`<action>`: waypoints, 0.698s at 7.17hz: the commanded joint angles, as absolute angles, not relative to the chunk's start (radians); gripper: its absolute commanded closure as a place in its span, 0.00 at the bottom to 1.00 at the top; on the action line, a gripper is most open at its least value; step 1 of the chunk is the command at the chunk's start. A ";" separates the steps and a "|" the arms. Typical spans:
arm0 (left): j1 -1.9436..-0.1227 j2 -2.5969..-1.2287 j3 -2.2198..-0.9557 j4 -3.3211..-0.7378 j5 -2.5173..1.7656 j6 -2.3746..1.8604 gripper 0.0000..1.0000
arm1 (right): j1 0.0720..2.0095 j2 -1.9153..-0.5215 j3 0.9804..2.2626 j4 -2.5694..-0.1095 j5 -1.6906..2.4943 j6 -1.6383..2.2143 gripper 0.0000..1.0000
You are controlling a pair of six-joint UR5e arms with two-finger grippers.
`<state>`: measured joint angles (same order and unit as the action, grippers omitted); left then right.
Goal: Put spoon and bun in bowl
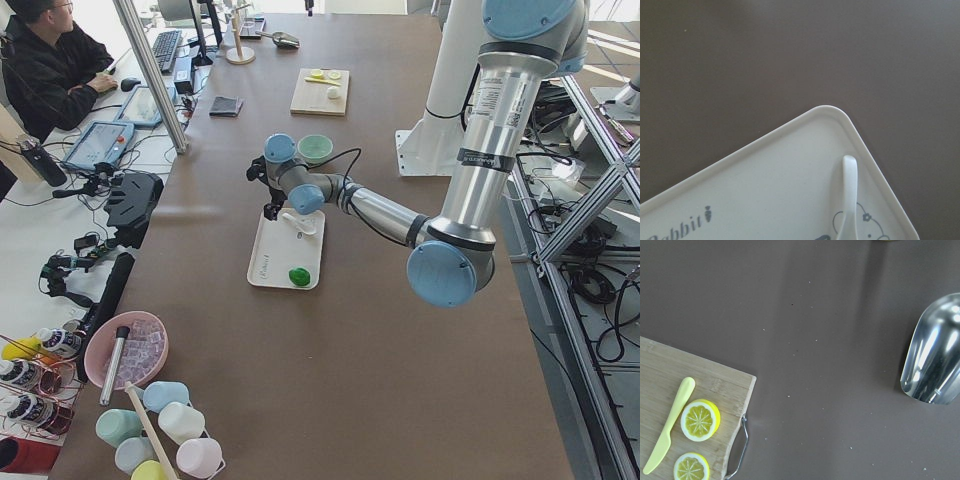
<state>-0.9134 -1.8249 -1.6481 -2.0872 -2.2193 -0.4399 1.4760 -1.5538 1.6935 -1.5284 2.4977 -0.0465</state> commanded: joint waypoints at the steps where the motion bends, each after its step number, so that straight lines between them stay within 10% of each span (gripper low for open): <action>1: -0.858 -1.844 -1.603 -2.118 -2.180 -0.463 0.03 | 1.450 -1.545 1.710 -1.526 2.523 -0.046 0.00; 5: -0.798 -1.844 -1.571 -2.120 -2.143 -0.462 0.10 | 1.385 -1.525 1.724 -1.493 2.530 -0.046 0.00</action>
<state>-0.8074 -1.8434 -1.5834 -2.1187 -2.1464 -0.4627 1.4068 -1.5364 1.7241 -1.5000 2.5286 -0.0462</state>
